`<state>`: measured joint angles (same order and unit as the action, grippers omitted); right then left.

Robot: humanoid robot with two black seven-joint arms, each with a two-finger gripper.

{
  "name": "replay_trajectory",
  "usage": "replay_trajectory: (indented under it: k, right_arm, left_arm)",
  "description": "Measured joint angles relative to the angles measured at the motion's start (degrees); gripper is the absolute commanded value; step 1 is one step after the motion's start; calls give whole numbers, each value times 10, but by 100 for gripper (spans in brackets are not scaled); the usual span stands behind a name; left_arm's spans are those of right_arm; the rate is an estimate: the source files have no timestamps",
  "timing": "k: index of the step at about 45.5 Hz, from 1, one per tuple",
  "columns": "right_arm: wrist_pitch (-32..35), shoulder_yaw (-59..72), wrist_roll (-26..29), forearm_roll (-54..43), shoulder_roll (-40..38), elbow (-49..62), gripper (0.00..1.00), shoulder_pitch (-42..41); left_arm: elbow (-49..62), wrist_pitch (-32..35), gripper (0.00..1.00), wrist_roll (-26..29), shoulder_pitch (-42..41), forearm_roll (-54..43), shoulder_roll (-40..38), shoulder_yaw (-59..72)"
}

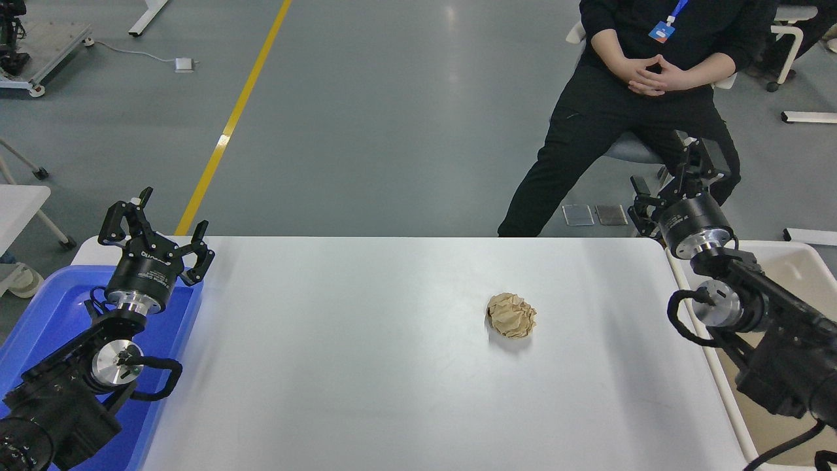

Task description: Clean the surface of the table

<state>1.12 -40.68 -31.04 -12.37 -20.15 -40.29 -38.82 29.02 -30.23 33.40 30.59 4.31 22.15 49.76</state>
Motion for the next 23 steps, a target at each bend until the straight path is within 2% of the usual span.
replay_trajectory:
  k: [23]
  right_arm:
    - [0, -1, -21, -6, 6, 8, 99, 19]
  left_arm:
    - [0, 0, 100, 0, 0, 0, 0, 0]
